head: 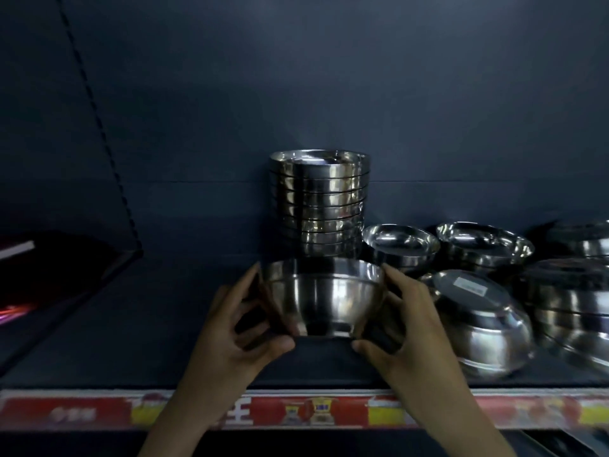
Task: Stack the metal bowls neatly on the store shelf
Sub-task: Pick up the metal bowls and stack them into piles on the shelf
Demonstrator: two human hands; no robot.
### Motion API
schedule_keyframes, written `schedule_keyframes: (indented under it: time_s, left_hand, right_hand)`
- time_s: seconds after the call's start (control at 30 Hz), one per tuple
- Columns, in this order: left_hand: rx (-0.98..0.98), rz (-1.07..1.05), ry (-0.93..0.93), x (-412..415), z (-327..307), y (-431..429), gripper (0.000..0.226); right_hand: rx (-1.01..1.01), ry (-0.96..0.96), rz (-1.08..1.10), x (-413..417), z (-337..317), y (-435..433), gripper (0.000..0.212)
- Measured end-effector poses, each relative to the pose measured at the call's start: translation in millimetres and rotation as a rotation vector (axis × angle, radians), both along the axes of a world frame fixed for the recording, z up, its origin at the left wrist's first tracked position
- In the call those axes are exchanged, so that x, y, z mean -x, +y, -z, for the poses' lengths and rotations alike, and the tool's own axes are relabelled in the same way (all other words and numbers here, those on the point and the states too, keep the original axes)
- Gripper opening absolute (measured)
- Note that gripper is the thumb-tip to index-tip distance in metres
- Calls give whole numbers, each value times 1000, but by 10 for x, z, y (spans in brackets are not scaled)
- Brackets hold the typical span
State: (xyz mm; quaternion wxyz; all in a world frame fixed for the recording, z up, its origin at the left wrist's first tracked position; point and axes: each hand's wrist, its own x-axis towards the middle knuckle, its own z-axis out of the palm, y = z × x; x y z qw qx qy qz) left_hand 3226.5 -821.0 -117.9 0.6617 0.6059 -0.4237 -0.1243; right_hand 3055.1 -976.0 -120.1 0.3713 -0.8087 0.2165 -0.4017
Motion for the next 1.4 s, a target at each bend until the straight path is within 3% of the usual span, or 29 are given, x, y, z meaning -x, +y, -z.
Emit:
schedule_keyframes:
  time_s: [0.2,0.33,0.53,0.63,0.8,0.9,0.97,1.1,1.23,1.4]
  left_hand:
    - [-70,37,-58,-32,55,96,66]
    - [-82,83,-6,-83,70,135,66]
    - [-143,122,-75,-131,63,180,82]
    - [-170,143,-79,-147,59,224,92]
    - [-135,180,138,-217,26,267,115]
    - [-170,256,155,-204,-19,244,112]
    - [-193,256,125,-186,-42,231,103]
    - [-157,183,73,-183,-114,239,94]
    - [-88,189,7,-147,-239,247,98]
    - [-101,149,-81,-149,-347,264,115]
  right_hand:
    - [-30,-19,-70,-71,140,-62,93]
    - [64,27,-55,-56,126,-53,92]
    - [95,78,-87,5,108,-42,86]
    - [22,54,-99,62,74,-27,85]
    - [-295,-41,-239,268,-9,59,87]
    - [-374,-29,-273,269,-38,111,108]
    - [-342,-15,-228,223,-66,128,112]
    - [-271,-76,-182,194,-156,137,101]
    - [-95,-21,-154,192,-323,155,86]
    - [-91,26,-235,191,-506,172,101]
